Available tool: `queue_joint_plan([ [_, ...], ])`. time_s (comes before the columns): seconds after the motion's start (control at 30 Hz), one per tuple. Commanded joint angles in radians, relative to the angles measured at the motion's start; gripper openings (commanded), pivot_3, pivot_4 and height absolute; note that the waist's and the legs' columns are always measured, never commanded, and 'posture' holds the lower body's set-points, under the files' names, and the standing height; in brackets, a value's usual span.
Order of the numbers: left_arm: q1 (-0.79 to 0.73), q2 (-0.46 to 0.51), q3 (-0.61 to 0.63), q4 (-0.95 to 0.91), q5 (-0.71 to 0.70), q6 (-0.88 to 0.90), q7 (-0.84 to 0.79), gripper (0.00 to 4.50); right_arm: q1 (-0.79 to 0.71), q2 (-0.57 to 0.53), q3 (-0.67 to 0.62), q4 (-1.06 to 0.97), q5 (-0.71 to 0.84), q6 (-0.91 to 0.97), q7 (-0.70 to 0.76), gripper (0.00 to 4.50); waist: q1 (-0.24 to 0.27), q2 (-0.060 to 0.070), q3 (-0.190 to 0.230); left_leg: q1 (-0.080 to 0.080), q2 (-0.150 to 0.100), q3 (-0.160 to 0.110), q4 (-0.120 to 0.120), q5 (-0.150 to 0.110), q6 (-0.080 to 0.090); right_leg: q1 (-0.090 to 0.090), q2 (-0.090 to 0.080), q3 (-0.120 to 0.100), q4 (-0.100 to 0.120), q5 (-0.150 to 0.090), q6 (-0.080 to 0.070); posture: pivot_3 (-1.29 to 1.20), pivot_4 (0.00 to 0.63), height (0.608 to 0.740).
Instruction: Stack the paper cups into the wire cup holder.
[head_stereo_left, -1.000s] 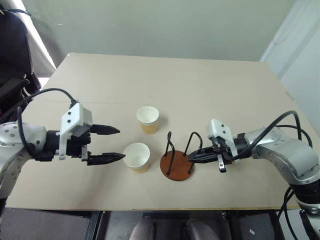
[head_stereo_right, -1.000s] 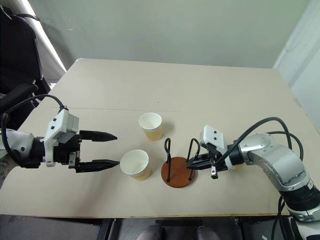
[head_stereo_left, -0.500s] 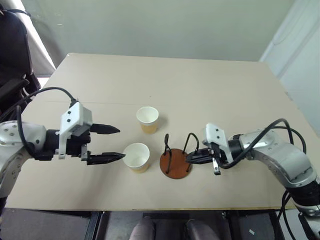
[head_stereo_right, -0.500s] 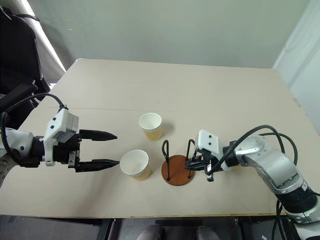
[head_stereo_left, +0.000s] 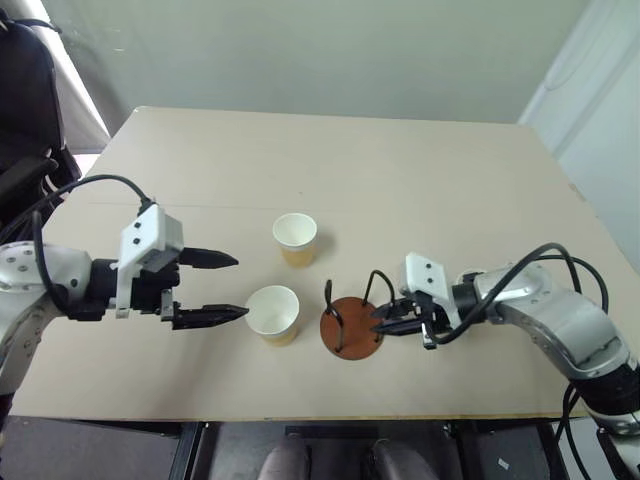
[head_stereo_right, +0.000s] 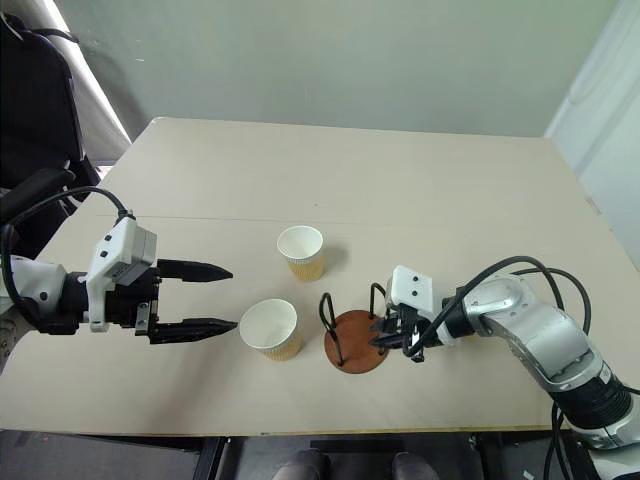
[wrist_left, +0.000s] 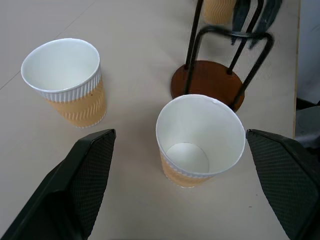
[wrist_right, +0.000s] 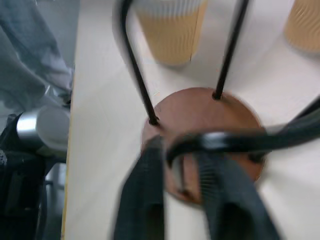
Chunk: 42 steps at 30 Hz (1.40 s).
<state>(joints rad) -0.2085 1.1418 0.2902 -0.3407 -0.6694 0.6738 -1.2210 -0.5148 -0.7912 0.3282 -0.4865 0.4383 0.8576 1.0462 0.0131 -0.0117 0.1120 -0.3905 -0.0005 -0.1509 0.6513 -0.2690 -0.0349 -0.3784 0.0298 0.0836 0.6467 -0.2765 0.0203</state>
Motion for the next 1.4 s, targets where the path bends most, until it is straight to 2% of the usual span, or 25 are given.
queue_joint_plan([
  [0.03, -0.018, 0.008, 0.011, -0.006, 0.0, -0.016, -0.005, 4.5, 0.001, -0.009, -0.012, -0.021, -0.006, -0.006, -0.009, 2.15, 0.0, 0.0, 0.0, 0.0, 0.0, 0.0, 0.0, 0.0, 0.0, 0.0, 0.0, 0.0, 0.0, 0.0, 0.0, 0.0, 0.15, 0.74],
  [0.23, -0.05, 0.005, -0.014, 0.013, 0.006, -0.021, -0.009, 4.5, -0.004, -0.064, -0.031, -0.011, -0.021, -0.036, 0.027, 4.34, 0.002, 0.0, 0.0, 0.0, 0.0, 0.0, 0.0, 0.0, 0.0, 0.0, 0.0, 0.0, 0.0, 0.0, 0.0, 0.0, 0.15, 0.74],
  [0.27, -0.058, 0.005, -0.02, 0.019, 0.009, -0.024, -0.011, 4.5, -0.007, -0.088, -0.036, -0.011, -0.024, -0.049, 0.045, 4.48, 0.002, 0.0, 0.0, 0.0, 0.0, 0.0, 0.0, 0.0, 0.0, 0.0, 0.0, 0.0, 0.0, 0.0, 0.0, 0.0, 0.15, 0.74],
  [0.4, -0.097, 0.004, -0.044, 0.047, 0.014, -0.044, -0.026, 4.5, -0.028, -0.228, -0.095, -0.015, -0.02, -0.11, 0.147, 4.48, 0.005, 0.0, 0.0, -0.002, 0.0, 0.0, 0.0, 0.0, 0.0, 0.0, 0.0, 0.0, -0.001, 0.0, 0.0, 0.0, 0.15, 0.74],
  [0.67, -0.172, 0.018, -0.035, 0.084, -0.015, -0.071, -0.094, 4.5, -0.129, -0.453, -0.368, 0.056, 0.096, -0.136, 0.321, 4.48, 0.005, 0.0, 0.001, -0.002, 0.0, 0.001, -0.003, 0.0, 0.0, -0.002, 0.0, 0.001, -0.001, 0.0, -0.001, 0.0, 0.15, 0.74],
  [0.8, -0.227, 0.023, -0.038, 0.052, -0.04, -0.068, -0.114, 4.5, 0.005, -0.549, -0.419, 0.065, 0.056, -0.176, 0.358, 4.48, 0.01, -0.001, 0.001, -0.003, 0.0, 0.0, -0.004, 0.0, -0.001, -0.002, 0.0, 0.0, -0.001, 0.0, -0.001, 0.0, 0.15, 0.74],
  [0.9, -0.264, 0.023, -0.063, 0.011, -0.044, -0.071, -0.119, 4.5, 0.1, -0.555, -0.403, 0.026, 0.036, -0.197, 0.338, 4.48, 0.014, -0.001, 0.001, -0.004, 0.0, 0.0, -0.004, -0.001, -0.001, -0.001, 0.0, 0.0, -0.002, 0.0, -0.001, 0.0, 0.15, 0.74],
  [1.0, -0.298, 0.015, -0.075, -0.023, -0.061, -0.057, -0.109, 4.5, 0.117, -0.525, -0.358, 0.037, -0.009, -0.209, 0.286, 4.48, 0.012, 0.0, 0.002, -0.004, 0.0, 0.002, -0.003, -0.001, -0.001, -0.002, 0.0, 0.002, -0.001, -0.001, 0.0, 0.0, 0.15, 0.74],
  [1.4, -0.208, 0.058, -0.018, -0.093, -0.071, -0.054, -0.115, 4.5, 0.157, -0.491, -0.28, 0.114, -0.076, -0.261, 0.292, 4.48, 0.007, 0.0, 0.001, -0.002, 0.001, 0.003, -0.003, -0.002, 0.0, -0.002, 0.0, 0.003, -0.001, -0.002, 0.001, 0.0, 0.15, 0.74],
])
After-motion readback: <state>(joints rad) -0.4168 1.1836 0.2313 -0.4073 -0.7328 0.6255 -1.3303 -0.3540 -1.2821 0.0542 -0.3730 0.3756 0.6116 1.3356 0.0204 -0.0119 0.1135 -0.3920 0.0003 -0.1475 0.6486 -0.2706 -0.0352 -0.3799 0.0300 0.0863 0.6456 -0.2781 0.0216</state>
